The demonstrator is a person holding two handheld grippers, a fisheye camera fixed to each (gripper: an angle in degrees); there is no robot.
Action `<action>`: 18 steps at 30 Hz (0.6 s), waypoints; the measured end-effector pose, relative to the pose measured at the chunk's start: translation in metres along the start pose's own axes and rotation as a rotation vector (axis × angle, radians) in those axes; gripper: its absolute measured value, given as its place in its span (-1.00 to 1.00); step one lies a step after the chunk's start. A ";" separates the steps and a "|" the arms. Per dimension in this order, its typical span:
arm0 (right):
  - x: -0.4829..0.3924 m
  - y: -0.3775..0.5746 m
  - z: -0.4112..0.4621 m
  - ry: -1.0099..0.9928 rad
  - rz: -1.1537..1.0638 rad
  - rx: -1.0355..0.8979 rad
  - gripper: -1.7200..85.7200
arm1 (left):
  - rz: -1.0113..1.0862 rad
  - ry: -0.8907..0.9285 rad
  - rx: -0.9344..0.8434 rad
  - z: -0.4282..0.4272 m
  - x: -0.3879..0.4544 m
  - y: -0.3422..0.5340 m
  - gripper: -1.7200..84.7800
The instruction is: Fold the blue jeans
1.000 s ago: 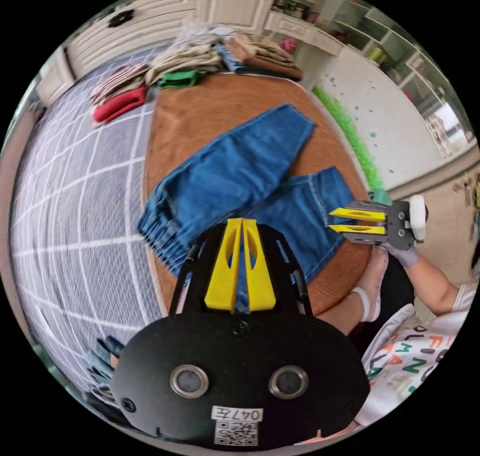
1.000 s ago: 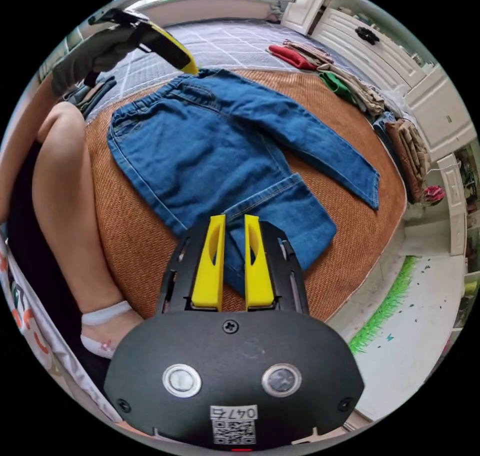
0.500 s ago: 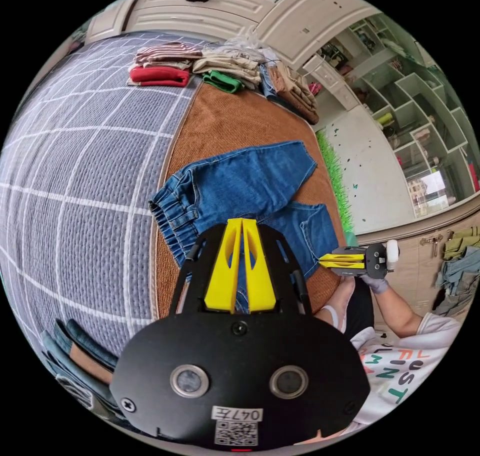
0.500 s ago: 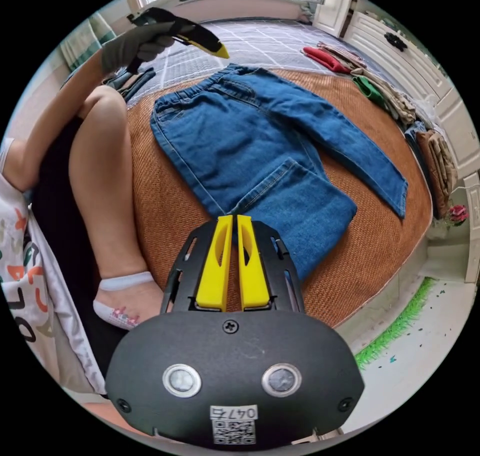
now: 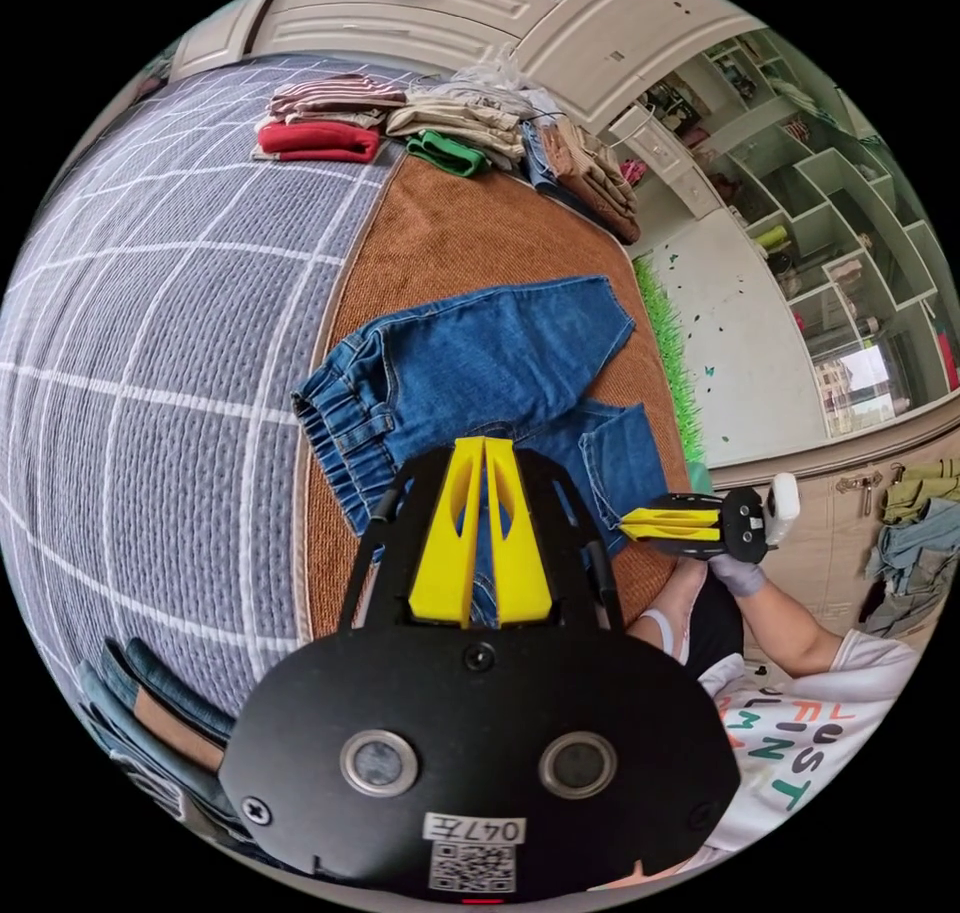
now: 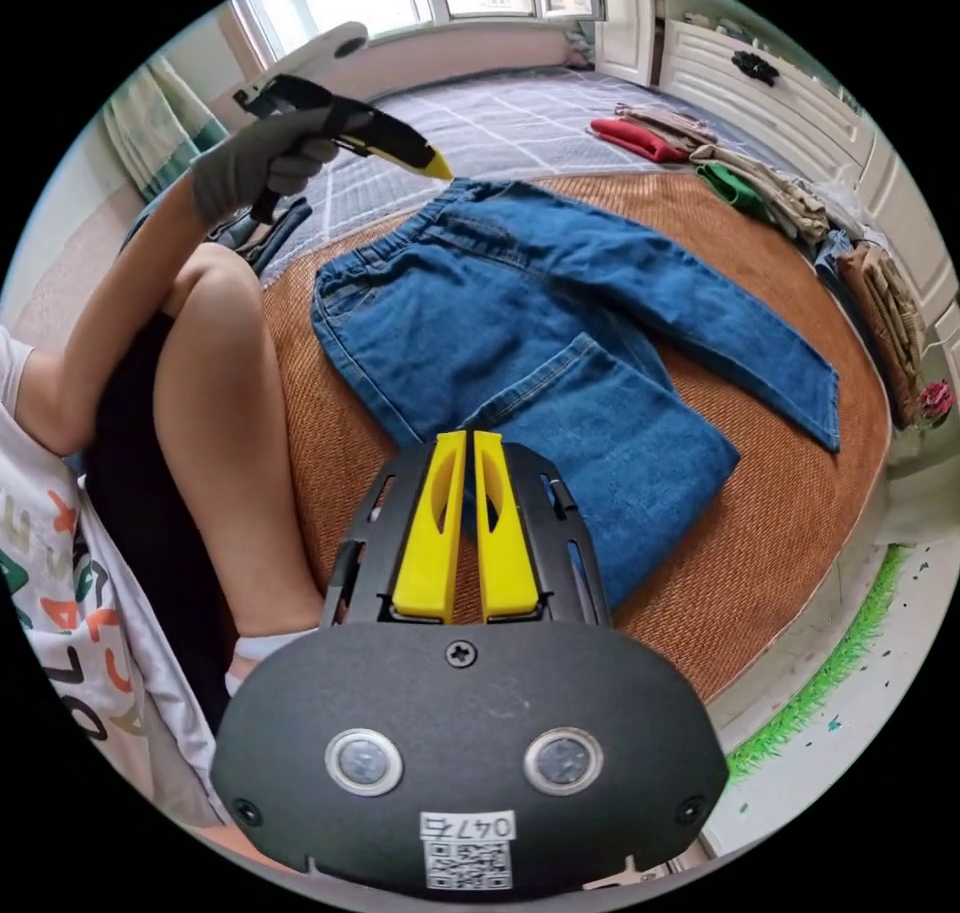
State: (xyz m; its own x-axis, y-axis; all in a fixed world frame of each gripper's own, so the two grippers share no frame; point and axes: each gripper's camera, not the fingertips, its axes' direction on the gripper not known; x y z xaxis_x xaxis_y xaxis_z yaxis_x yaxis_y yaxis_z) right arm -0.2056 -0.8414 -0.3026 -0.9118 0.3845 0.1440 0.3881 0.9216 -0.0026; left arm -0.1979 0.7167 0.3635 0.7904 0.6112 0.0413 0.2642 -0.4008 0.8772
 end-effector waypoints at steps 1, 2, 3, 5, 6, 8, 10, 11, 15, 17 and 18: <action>-0.002 0.000 0.001 0.000 -0.001 -0.005 -0.96 | -0.001 0.003 0.001 0.000 -0.001 0.000 -0.98; -0.005 -0.001 0.000 0.011 -0.008 -0.009 -0.96 | -0.004 0.009 0.005 -0.001 -0.003 0.000 -0.98; -0.007 -0.002 -0.007 0.025 -0.021 0.006 -0.96 | -0.006 0.013 0.008 -0.003 -0.005 0.000 -0.98; 0.000 0.003 -0.035 0.070 0.010 0.080 -0.96 | -0.011 0.011 0.011 -0.004 -0.008 0.000 -0.98; 0.015 0.012 -0.059 0.110 0.086 0.145 -0.96 | -0.013 0.010 0.011 -0.005 -0.009 0.000 -0.98; 0.044 0.036 -0.093 0.178 0.245 0.214 -0.96 | -0.015 0.013 0.011 -0.005 -0.011 -0.001 -0.98; 0.064 0.064 -0.120 0.300 0.366 0.228 -0.95 | -0.012 0.017 0.012 -0.006 -0.011 -0.003 -0.98; 0.074 0.082 -0.131 0.377 0.426 0.200 -0.95 | -0.006 0.016 0.011 -0.006 -0.010 -0.005 -0.98; 0.109 0.138 -0.118 0.596 0.700 -0.092 -0.77 | 0.019 -0.026 -0.013 -0.004 -0.004 -0.011 -0.98; 0.114 0.157 -0.115 0.659 0.798 -0.157 -0.76 | 0.023 -0.051 -0.025 -0.003 -0.003 -0.012 -0.98; 0.110 0.164 -0.124 0.641 0.842 -0.091 -0.77 | 0.022 -0.064 -0.032 -0.003 -0.004 -0.013 -0.98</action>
State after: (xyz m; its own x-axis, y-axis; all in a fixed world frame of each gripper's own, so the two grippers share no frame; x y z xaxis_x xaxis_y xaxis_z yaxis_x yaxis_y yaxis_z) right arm -0.2253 -0.6546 -0.1642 -0.1139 0.7723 0.6250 0.8942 0.3538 -0.2743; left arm -0.2063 0.7216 0.3535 0.8297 0.5574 0.0311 0.2295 -0.3913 0.8912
